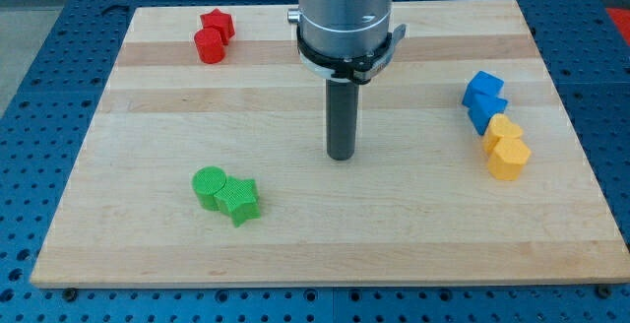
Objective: Slide green star a bit up
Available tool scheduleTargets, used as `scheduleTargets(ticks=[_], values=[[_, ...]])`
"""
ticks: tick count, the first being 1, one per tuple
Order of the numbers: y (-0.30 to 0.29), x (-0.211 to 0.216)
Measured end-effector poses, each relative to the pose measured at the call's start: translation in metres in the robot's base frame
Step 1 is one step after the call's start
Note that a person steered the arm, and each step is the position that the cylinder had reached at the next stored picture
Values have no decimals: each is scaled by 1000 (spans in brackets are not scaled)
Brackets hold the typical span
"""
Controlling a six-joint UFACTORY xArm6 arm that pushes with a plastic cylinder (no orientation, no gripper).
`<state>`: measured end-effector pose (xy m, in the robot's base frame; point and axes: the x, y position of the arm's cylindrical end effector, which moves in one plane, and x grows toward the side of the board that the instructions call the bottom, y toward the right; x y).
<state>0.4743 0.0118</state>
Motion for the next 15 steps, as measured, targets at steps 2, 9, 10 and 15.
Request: scheduleTargets(ticks=[2,9,10,15], values=[[-15,-1],[-262,24],[-269,96],[-131,118]])
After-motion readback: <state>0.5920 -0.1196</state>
